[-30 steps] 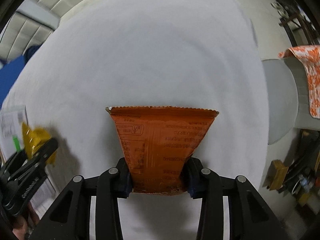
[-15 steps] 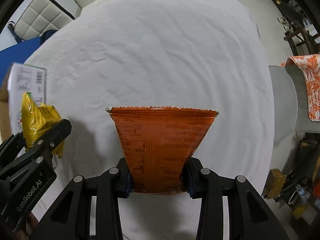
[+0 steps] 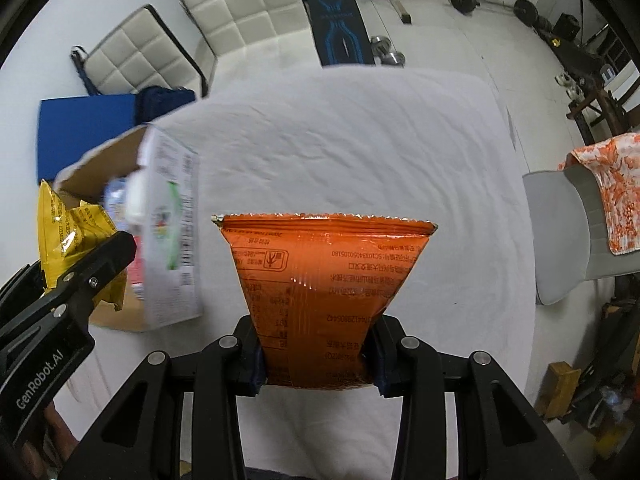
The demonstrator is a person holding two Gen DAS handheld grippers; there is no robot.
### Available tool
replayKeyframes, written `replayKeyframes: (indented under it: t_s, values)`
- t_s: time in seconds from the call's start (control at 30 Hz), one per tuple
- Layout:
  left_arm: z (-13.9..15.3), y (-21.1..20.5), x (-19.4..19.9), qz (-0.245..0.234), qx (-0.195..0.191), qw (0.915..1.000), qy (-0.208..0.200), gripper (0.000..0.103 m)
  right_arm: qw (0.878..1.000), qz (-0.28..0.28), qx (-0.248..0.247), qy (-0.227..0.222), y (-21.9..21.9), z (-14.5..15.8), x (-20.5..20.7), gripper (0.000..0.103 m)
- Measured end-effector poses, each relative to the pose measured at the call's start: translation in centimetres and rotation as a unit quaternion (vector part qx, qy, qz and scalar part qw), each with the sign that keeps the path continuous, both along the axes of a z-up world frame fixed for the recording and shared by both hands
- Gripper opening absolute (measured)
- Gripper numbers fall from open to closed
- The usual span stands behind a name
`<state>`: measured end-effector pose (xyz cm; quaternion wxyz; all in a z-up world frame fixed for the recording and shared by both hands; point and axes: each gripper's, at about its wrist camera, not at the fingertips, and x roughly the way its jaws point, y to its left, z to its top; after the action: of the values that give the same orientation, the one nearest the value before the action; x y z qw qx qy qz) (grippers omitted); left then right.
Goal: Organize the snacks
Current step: 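Carry the yellow bag and orange bag over the box with both tools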
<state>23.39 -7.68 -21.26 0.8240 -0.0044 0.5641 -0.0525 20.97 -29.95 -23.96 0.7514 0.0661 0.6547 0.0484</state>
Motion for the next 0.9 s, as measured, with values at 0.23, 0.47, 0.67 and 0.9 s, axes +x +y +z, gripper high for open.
replayKeyframes:
  t_s: [0.23,0.47,0.67,0.9]
  values:
    - [3.4,6.1,-3.2,0.019,0.004,0.9996,-0.019,0.050,0.999,0.022,0.018,-0.038,6.8,4.8,-3.1,0.041]
    - [5.9,12.1,-5.7,0.049,0.013,0.9978,-0.041,0.050,0.997,0.046,0.031,-0.062,13.8,7.8,-4.9,0.041]
    - [7.1,15.8,-7.1,0.072,0.012,0.9960,-0.051,0.050,0.994,0.069,0.042,-0.069,18.0,8.9,-5.8,0.041]
    - [6.9,18.8,-7.2,0.093,0.007,0.9944,-0.048,0.050,0.992,0.095,0.048,-0.070,21.7,9.1,-6.0,0.041]
